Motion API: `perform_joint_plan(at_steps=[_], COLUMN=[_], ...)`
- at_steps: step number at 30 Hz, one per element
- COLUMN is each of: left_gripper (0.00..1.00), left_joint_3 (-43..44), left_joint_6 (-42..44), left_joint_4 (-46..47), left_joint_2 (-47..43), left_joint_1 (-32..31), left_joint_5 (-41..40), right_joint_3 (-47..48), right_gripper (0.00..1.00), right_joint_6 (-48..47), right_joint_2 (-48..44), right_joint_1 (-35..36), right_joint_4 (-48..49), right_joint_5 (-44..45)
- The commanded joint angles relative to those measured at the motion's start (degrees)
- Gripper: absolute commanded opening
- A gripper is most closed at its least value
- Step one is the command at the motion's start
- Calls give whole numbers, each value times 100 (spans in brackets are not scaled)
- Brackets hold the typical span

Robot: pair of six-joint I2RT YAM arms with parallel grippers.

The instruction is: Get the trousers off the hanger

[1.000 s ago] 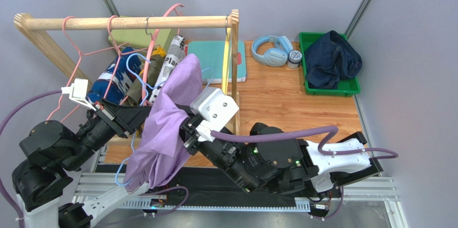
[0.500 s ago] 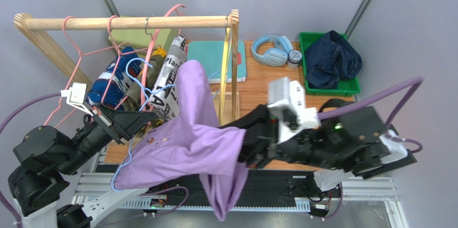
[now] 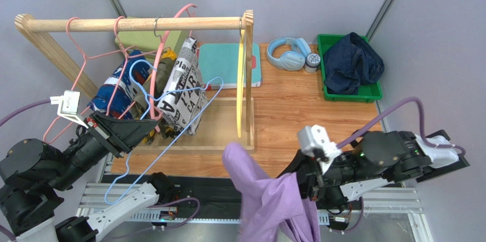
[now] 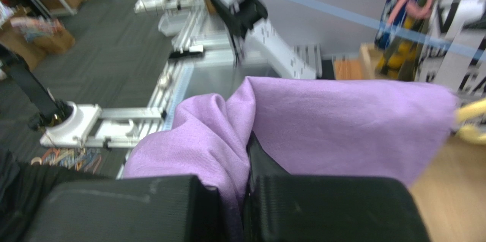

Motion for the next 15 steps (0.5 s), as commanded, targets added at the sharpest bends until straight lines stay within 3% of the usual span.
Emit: perform_joint_plan(at_steps=[1,5,7,12,15], left_gripper=[0,0,0,0,0], left_joint_3=[178,310,389,529,582], left_joint_6=[414,555,634,784,854], left_joint_4=[58,163,216,269,277], left_joint_2=[124,159,203,335,440], left_joint_1=[-23,-15,-15,-23,-15], left_joint_5=[27,220,264,247,264], right_joint_3=[-969,-1763,-1983,-2265,-2326], right_gripper=[0,0,0,0,0], right_joint_6=[627,1128,1496,2008,1991], right_joint_2=[-769,-1455,-1684,-1597,-1465], right_joint_1=[46,46,46,28,-261], right_joint_4=[524,394,165,-547,-618], right_joint_5=[-137,1302,2716,5579,6523])
